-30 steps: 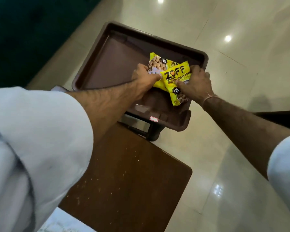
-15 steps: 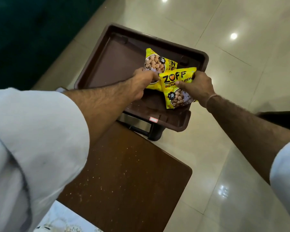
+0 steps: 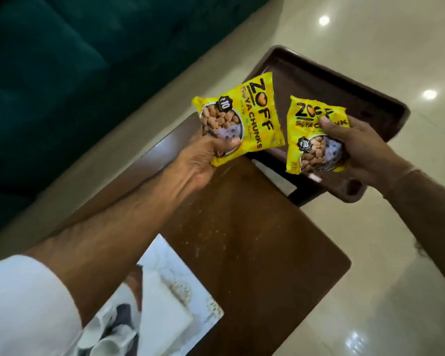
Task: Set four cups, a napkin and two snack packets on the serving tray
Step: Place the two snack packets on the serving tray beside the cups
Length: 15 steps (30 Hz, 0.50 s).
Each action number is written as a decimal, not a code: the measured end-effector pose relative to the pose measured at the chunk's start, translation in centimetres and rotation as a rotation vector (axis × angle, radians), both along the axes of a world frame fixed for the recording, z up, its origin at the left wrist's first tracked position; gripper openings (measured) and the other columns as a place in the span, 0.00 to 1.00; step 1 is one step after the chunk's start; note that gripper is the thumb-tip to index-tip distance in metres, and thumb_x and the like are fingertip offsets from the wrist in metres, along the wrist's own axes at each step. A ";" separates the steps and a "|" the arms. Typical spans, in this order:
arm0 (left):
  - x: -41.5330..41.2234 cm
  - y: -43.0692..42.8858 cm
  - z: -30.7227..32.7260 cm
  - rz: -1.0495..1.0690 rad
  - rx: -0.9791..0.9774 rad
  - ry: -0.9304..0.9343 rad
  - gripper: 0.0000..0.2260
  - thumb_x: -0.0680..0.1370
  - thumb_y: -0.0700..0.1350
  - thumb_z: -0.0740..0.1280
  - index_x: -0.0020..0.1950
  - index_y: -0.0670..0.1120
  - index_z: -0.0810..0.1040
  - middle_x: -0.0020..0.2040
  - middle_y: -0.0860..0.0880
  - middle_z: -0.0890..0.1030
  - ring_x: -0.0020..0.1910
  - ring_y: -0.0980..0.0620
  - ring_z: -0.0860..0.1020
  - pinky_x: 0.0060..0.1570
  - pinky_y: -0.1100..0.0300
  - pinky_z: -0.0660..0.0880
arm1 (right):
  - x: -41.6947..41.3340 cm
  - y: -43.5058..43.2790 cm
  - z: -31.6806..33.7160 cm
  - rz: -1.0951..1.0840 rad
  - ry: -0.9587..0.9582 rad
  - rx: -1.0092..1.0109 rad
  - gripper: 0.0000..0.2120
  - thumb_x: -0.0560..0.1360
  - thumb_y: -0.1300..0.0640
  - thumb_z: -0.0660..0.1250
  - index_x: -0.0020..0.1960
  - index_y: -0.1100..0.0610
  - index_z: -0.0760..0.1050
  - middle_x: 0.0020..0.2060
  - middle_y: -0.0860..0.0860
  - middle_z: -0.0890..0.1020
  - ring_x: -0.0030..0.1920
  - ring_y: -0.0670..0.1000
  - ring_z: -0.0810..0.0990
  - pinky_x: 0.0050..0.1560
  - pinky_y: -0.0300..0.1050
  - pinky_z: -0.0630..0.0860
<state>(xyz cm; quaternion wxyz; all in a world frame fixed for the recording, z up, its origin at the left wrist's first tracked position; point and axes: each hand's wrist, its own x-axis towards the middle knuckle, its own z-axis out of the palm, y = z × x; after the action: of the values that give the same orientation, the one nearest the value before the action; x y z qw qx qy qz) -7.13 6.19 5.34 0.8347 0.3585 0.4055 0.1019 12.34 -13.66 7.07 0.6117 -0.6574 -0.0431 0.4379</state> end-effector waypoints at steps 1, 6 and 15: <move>-2.2 0.3 0.4 0.017 -0.028 -0.014 0.30 0.66 0.27 0.72 0.68 0.39 0.76 0.62 0.40 0.83 0.60 0.40 0.82 0.57 0.45 0.81 | -1.3 0.6 0.5 0.014 0.020 0.013 0.16 0.79 0.56 0.67 0.65 0.60 0.77 0.56 0.58 0.85 0.54 0.59 0.86 0.47 0.55 0.83; -16.7 2.0 2.9 0.160 -0.064 -0.080 0.28 0.66 0.29 0.73 0.65 0.43 0.79 0.63 0.42 0.83 0.62 0.42 0.81 0.56 0.51 0.81 | -10.6 5.7 1.9 0.221 0.063 0.004 0.15 0.78 0.52 0.68 0.62 0.56 0.79 0.56 0.57 0.86 0.52 0.57 0.87 0.45 0.52 0.84; -40.1 -0.4 3.7 0.605 -0.116 -0.092 0.29 0.75 0.48 0.72 0.75 0.43 0.71 0.72 0.40 0.74 0.70 0.41 0.74 0.66 0.41 0.73 | -28.3 10.0 0.7 0.482 0.230 -0.115 0.18 0.78 0.54 0.67 0.67 0.58 0.76 0.58 0.57 0.85 0.56 0.60 0.85 0.54 0.59 0.82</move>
<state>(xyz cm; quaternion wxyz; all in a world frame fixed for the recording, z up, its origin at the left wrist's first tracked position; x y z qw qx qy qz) -47.18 5.77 9.00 0.8029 0.1682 0.4608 0.3387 -15.96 -3.64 7.75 0.4524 -0.6079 -0.1034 0.6443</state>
